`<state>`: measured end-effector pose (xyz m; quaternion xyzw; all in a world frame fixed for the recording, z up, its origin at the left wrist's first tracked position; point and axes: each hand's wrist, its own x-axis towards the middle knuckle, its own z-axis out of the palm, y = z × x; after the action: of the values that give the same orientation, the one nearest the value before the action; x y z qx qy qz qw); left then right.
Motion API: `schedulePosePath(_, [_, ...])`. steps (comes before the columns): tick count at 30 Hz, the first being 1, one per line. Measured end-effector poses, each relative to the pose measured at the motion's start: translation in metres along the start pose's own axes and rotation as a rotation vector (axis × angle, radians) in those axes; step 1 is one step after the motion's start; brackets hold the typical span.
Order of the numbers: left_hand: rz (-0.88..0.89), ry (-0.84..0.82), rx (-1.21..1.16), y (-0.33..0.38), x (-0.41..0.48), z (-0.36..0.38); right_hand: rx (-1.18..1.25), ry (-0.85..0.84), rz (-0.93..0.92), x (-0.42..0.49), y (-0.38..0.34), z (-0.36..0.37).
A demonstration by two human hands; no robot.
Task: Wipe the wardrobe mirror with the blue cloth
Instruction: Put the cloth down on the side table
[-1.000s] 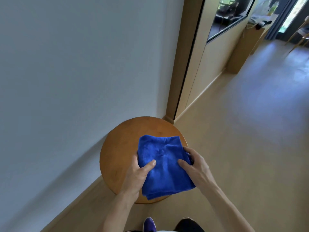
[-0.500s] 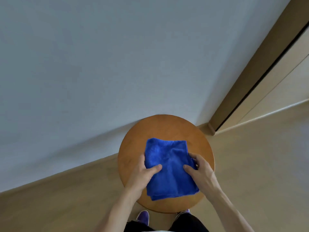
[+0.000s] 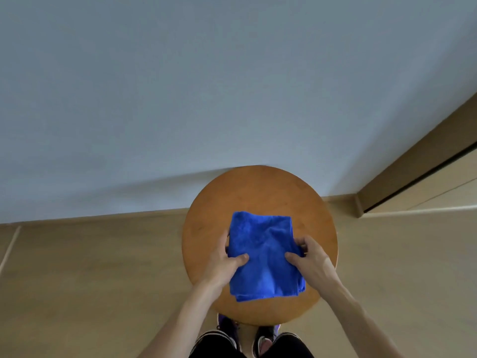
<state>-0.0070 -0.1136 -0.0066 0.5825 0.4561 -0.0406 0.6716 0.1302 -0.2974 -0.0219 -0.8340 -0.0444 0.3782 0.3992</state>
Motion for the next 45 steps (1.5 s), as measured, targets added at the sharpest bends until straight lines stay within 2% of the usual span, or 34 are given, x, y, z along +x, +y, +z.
schedulePosePath(7, [-0.067, -0.001, 0.016, -0.027, 0.048, 0.008, -0.087, -0.047, 0.079, 0.042, 0.024, 0.012])
schedulePosePath(12, [-0.121, -0.003, 0.051, -0.072, 0.093, 0.013, -0.159, -0.077, 0.151, 0.079, 0.055, 0.036])
schedulePosePath(18, [-0.126, -0.007, 0.111, -0.107, 0.138, 0.011, -0.26, -0.099, 0.161, 0.121, 0.071, 0.071])
schedulePosePath(28, [0.036, 0.017, 0.29, -0.086, 0.221, 0.012, -0.244, 0.027, 0.118, 0.187, 0.061, 0.089])
schedulePosePath(33, [0.07, 0.126, 0.357, -0.094, 0.228, 0.02, -0.307, 0.047, 0.146, 0.196, 0.072, 0.1])
schedulePosePath(35, [0.153, 0.112, 0.389, -0.1, 0.224, 0.023, -0.305, 0.068, 0.149, 0.194, 0.077, 0.104])
schedulePosePath(38, [0.153, 0.11, 0.549, -0.109, 0.218, 0.027, -0.306, 0.081, 0.186, 0.19, 0.083, 0.107])
schedulePosePath(40, [0.186, 0.119, 0.66, -0.112, 0.219, 0.027, -0.376, 0.046, 0.238, 0.189, 0.085, 0.108])
schedulePosePath(43, [0.253, 0.118, 0.682, -0.105, 0.229, 0.021, -0.55, -0.064, 0.291, 0.186, 0.086, 0.109])
schedulePosePath(45, [0.269, 0.152, 0.664, -0.1, 0.237, 0.014, -0.61, 0.019, 0.242, 0.184, 0.085, 0.109])
